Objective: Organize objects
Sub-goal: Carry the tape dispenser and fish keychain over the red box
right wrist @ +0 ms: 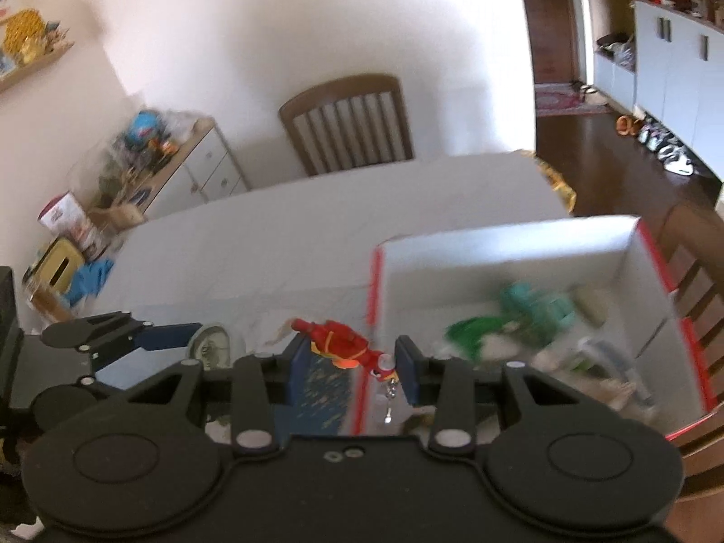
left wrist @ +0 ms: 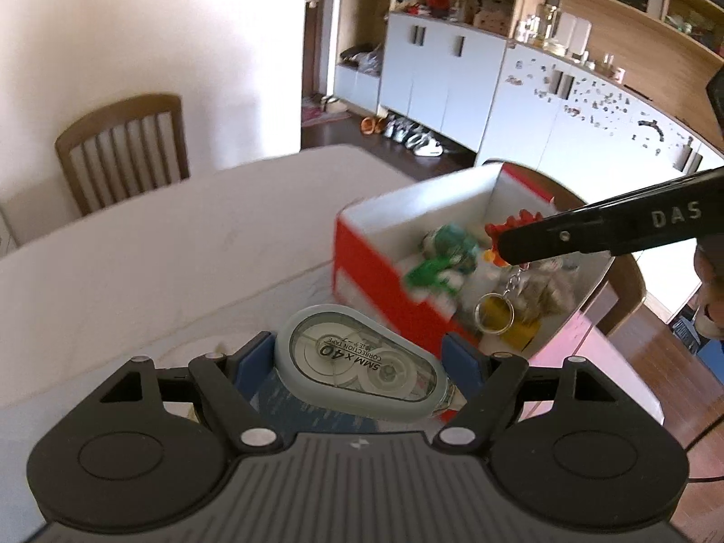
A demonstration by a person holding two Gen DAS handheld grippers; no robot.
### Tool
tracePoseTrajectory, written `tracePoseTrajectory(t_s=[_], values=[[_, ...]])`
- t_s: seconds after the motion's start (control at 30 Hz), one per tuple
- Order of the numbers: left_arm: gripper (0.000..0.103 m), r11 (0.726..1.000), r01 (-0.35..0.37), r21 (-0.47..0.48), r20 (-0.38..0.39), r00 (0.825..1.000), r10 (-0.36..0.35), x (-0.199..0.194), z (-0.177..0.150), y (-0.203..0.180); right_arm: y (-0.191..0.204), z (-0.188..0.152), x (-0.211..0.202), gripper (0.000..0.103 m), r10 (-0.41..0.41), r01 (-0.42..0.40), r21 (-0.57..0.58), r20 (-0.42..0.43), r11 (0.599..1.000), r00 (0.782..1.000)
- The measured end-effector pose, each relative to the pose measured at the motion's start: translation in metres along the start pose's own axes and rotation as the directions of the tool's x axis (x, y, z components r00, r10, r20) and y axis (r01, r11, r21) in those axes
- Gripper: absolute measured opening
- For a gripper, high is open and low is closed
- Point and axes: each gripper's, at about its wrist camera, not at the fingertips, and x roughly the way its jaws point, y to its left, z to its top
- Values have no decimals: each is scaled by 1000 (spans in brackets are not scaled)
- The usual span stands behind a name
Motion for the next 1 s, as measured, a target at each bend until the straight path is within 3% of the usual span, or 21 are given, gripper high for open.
tracePoseTrajectory(t_s=[0.27, 0.57, 1.0], values=[[81, 998, 4, 56, 18, 1000, -5, 24, 40, -51, -53, 14, -15, 39, -74, 75, -12, 42, 997, 996], [81, 995, 13, 97, -37, 999, -10, 72, 52, -104, -107, 16, -2, 39, -144, 144, 1, 16, 990, 989], [81, 996, -42, 75, -138, 989, 52, 147, 59, -125, -156, 19, 35, 39, -173, 174, 7, -16, 985, 985]])
